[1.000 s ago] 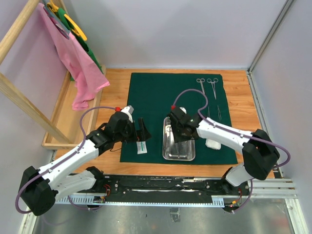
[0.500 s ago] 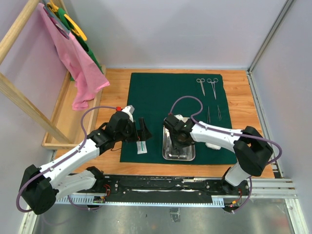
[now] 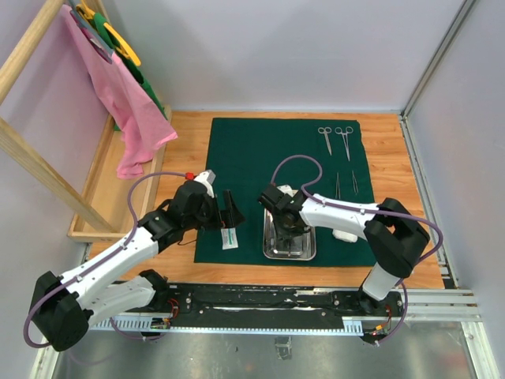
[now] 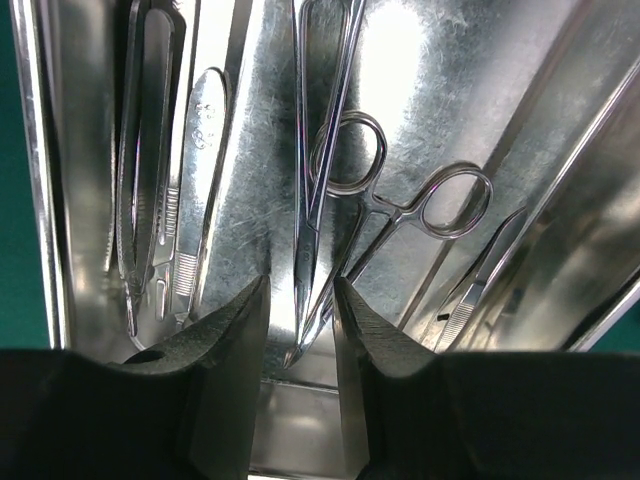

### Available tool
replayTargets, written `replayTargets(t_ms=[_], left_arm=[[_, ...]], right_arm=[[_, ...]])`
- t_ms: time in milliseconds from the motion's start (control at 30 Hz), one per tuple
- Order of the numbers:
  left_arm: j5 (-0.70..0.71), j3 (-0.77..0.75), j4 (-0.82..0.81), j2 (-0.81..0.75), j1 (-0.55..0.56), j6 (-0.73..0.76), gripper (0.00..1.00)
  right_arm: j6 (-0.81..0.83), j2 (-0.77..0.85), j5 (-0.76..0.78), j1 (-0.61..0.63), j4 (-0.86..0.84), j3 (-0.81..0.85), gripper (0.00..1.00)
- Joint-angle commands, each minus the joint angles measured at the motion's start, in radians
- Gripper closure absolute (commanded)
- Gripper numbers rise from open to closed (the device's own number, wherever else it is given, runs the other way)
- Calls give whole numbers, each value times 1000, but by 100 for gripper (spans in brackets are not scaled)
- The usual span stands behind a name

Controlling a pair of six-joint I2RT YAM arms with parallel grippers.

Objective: Open and lay out the surgical kit
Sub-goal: Pick up the medical item from the container.

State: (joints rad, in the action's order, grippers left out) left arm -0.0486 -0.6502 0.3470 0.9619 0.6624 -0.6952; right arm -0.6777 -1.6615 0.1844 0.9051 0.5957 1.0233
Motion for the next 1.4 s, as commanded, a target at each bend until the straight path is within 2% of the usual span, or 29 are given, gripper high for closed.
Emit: replayTargets(t_ms=[0,333,600,1000,1367], left_arm=[[10,3,10,-21,-14,17,1],[13,4,21,-36,-20,22,1],[22,-6,40,-53,-23,22,1],[47,-10,47,-94,-24,-8,1],[72,-37,77,-134,-24,-8,1]], right_arm=[[-17,-23,28,8,-4,16,68],[-20,-61,25,6,-17,15,81],[-14,-20,36,5,5,24,93],[5,62,39,5,18,8,99],[8,192,57,7,74,7,99]])
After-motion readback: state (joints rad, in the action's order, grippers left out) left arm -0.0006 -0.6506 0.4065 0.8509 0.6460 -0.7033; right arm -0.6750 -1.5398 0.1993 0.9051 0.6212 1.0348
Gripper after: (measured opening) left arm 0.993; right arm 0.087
